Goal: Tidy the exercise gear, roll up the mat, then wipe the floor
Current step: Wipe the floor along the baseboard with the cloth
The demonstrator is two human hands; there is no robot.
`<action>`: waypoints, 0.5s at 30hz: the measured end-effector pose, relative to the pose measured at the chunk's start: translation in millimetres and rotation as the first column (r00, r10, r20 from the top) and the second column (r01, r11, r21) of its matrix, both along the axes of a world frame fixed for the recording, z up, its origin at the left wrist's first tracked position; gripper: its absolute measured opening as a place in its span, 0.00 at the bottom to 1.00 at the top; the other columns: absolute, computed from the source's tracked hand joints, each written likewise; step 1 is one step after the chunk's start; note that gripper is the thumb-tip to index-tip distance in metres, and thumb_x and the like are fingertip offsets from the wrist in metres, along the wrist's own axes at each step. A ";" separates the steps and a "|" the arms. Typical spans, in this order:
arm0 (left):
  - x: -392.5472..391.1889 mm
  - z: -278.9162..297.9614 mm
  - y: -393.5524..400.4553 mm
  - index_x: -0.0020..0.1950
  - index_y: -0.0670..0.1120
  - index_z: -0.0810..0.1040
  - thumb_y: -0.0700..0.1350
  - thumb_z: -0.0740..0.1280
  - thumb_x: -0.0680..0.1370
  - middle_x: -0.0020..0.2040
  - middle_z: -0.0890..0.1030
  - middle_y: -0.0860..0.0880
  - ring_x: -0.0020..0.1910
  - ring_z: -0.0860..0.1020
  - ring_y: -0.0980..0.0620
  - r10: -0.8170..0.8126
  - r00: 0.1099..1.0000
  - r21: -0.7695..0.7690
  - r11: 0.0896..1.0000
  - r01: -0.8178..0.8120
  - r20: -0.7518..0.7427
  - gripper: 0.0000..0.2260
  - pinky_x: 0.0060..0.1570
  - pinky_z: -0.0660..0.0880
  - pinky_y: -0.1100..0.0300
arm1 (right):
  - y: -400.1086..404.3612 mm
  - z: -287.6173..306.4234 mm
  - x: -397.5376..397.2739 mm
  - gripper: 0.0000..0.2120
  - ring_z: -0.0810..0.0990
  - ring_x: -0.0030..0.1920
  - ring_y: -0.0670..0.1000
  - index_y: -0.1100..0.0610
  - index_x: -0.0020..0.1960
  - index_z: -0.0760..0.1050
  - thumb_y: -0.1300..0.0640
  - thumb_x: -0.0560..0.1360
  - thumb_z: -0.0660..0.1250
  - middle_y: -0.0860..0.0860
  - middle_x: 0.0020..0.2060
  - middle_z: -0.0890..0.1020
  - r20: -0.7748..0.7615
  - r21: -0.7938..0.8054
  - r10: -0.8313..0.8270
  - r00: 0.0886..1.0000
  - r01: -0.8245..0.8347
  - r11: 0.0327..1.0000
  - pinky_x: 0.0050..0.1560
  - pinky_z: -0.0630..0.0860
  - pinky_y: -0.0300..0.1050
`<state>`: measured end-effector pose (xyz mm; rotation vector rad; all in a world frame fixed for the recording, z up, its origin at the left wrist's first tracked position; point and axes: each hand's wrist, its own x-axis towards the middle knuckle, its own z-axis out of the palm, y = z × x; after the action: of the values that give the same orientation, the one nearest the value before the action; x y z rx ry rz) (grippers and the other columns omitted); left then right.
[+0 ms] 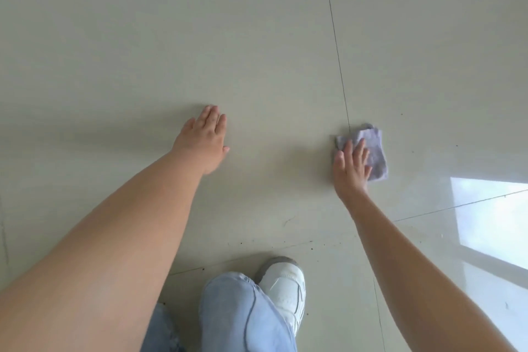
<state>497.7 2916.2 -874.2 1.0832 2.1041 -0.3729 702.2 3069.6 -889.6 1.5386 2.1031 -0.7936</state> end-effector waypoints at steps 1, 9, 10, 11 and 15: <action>-1.1 -1.7 0.8 0.77 0.40 0.42 0.50 0.52 0.83 0.78 0.41 0.43 0.78 0.41 0.47 -0.004 1.000 0.006 1.000 0.005 -0.009 0.29 0.76 0.47 0.52 | -9.2 -1.9 -17.4 0.24 0.36 0.77 0.53 0.56 0.77 0.41 0.54 0.83 0.42 0.54 0.76 0.38 -0.017 -0.028 0.101 0.995 -0.101 0.994 0.75 0.36 0.53; 6.2 -8.6 27.0 0.77 0.38 0.44 0.52 0.57 0.81 0.78 0.41 0.40 0.78 0.41 0.44 0.086 0.996 0.048 0.995 -0.085 -0.027 0.34 0.75 0.49 0.50 | -93.5 9.2 -0.1 0.43 0.37 0.77 0.50 0.51 0.77 0.44 0.33 0.67 0.28 0.48 0.77 0.39 0.003 -0.154 0.460 0.888 -0.455 0.877 0.75 0.37 0.49; 10.0 -8.4 29.8 0.77 0.37 0.44 0.53 0.57 0.81 0.78 0.41 0.39 0.78 0.41 0.43 0.098 0.994 0.036 0.995 -0.097 -0.036 0.34 0.75 0.49 0.50 | -88.1 12.0 12.2 0.42 0.37 0.77 0.50 0.51 0.77 0.43 0.32 0.69 0.29 0.47 0.77 0.39 0.053 -0.165 0.437 0.898 -0.423 0.891 0.75 0.38 0.48; 11.9 -7.3 33.0 0.77 0.36 0.44 0.53 0.57 0.81 0.78 0.41 0.39 0.77 0.41 0.43 0.105 0.994 0.025 0.994 -0.104 -0.042 0.34 0.75 0.49 0.50 | -81.2 16.1 22.4 0.36 0.37 0.77 0.50 0.51 0.77 0.43 0.34 0.74 0.32 0.47 0.76 0.38 0.101 -0.177 0.406 0.908 -0.385 0.906 0.75 0.39 0.48; 12.2 10.0 54.8 0.77 0.37 0.45 0.45 0.53 0.83 0.78 0.43 0.41 0.78 0.43 0.45 -0.027 0.999 0.036 0.999 0.027 -0.019 0.27 0.75 0.49 0.50 | -54.6 47.0 38.9 0.25 0.40 0.77 0.51 0.51 0.77 0.43 0.48 0.82 0.45 0.47 0.77 0.42 0.234 -0.251 0.411 0.881 -0.354 0.901 0.76 0.43 0.48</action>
<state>509.9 2971.0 -864.1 1.1344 2.1221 -0.3605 741.0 3015.0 -842.6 1.0099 1.9546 -0.5805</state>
